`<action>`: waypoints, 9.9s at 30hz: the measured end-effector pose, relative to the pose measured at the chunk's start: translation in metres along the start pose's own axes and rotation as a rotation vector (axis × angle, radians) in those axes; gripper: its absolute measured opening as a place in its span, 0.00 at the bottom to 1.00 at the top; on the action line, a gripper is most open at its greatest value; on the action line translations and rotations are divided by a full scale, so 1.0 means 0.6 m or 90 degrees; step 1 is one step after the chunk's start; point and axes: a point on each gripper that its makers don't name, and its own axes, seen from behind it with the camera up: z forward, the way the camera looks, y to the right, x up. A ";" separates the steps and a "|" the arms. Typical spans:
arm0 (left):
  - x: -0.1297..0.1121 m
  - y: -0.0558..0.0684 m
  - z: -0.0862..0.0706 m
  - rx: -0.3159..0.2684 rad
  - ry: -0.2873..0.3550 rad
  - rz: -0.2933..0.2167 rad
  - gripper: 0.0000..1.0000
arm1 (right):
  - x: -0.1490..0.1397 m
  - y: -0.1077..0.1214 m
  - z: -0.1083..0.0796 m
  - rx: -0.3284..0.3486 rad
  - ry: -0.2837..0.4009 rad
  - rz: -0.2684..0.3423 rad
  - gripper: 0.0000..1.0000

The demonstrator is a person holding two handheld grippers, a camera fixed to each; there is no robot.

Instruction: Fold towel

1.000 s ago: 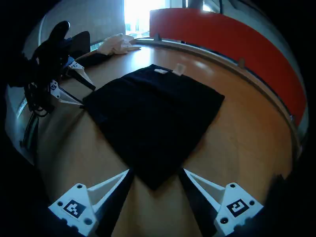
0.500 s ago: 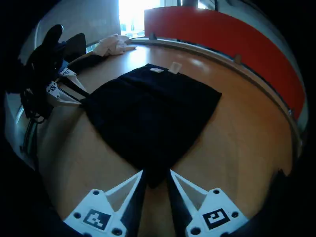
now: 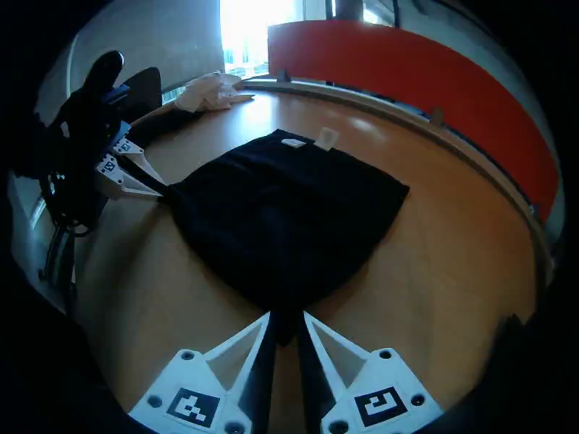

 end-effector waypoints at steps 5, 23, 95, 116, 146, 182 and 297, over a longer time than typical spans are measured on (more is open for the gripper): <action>0.011 0.002 -0.010 0.002 0.009 -0.009 0.15 | 0.011 0.003 -0.011 -0.006 0.010 0.001 0.18; 0.103 0.004 -0.115 0.021 0.070 -0.057 0.14 | 0.105 0.013 -0.100 -0.029 0.070 -0.013 0.18; 0.142 0.003 -0.130 0.035 0.062 -0.111 0.15 | 0.101 0.003 -0.120 0.008 0.015 -0.001 0.18; 0.138 -0.028 -0.046 0.038 0.040 -0.100 0.14 | 0.083 0.055 -0.051 -0.001 -0.020 0.028 0.18; 0.120 -0.095 0.010 0.104 0.019 -0.085 0.73 | 0.072 0.124 0.001 -0.086 -0.030 0.035 1.00; 0.057 -0.054 -0.054 0.115 0.021 -0.166 1.00 | 0.018 0.073 -0.069 -0.077 -0.022 0.064 1.00; -0.040 -0.110 -0.184 0.231 0.031 -0.291 1.00 | 0.175 0.096 -0.177 -0.078 0.046 -0.138 0.08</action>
